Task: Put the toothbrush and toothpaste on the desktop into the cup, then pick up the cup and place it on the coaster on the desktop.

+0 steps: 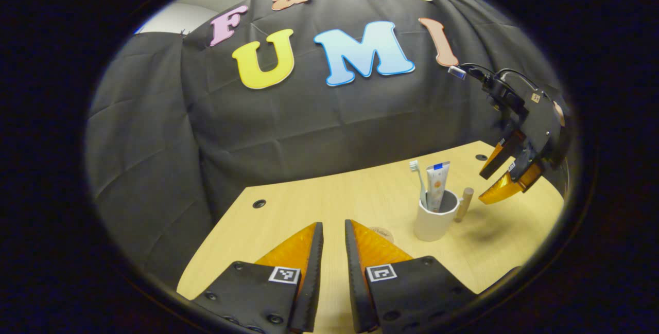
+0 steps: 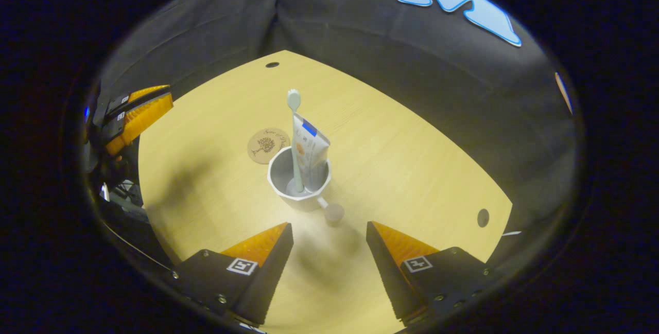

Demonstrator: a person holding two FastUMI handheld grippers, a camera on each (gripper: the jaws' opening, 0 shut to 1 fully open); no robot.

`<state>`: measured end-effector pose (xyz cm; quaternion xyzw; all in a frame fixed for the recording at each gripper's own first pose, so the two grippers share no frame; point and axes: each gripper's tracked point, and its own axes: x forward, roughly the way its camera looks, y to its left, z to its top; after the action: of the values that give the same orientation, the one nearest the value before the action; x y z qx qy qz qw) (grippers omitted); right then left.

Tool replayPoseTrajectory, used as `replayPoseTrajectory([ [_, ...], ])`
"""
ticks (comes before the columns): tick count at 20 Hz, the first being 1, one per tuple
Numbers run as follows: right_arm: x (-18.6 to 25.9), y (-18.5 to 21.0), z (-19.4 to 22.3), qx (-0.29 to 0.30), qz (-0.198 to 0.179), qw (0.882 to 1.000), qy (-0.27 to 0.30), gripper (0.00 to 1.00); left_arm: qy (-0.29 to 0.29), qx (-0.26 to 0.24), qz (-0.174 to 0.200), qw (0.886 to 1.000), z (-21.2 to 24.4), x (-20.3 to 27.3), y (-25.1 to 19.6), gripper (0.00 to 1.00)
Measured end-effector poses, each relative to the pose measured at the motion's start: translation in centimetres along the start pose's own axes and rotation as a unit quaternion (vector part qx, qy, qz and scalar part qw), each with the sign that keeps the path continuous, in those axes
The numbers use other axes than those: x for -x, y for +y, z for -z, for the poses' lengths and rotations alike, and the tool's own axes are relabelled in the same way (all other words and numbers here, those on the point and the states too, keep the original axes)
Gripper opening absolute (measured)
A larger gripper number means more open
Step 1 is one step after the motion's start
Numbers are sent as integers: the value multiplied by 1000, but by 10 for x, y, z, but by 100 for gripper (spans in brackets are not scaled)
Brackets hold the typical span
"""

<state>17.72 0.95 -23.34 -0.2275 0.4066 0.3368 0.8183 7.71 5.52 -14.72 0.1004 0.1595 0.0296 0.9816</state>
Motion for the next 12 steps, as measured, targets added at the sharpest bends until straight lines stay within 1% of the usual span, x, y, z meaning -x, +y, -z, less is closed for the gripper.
replayPoseTrajectory([
  [1,-3,-1,-3,4,-5,1000,5,81,4,3,-8,1000,3,3,4,33],
  [2,-5,-3,-4,8,-12,1000,14,77,9,6,-15,1000,6,5,9,33],
  [3,-12,-3,-5,13,-19,999,22,75,14,8,-23,1000,6,5,10,33],
  [4,-17,-4,-5,23,-25,999,30,75,18,10,-31,999,9,9,21,33],
  [5,-20,-8,-6,33,-23,999,35,70,23,12,-40,999,12,11,25,33],
  [6,-23,-8,-7,39,-30,998,42,64,28,14,-48,998,16,13,31,33],
  [7,-27,-7,-7,43,-35,997,47,63,34,17,-58,998,19,16,36,33],
  [8,-30,-7,-8,47,-41,997,52,63,39,20,-66,997,22,19,40,38],
  [9,-35,-7,-7,52,-44,996,57,64,43,22,-74,996,24,22,44,33],
  [12,-43,-6,-8,70,-56,994,69,63,55,30,-93,994,32,26,48,33],
])
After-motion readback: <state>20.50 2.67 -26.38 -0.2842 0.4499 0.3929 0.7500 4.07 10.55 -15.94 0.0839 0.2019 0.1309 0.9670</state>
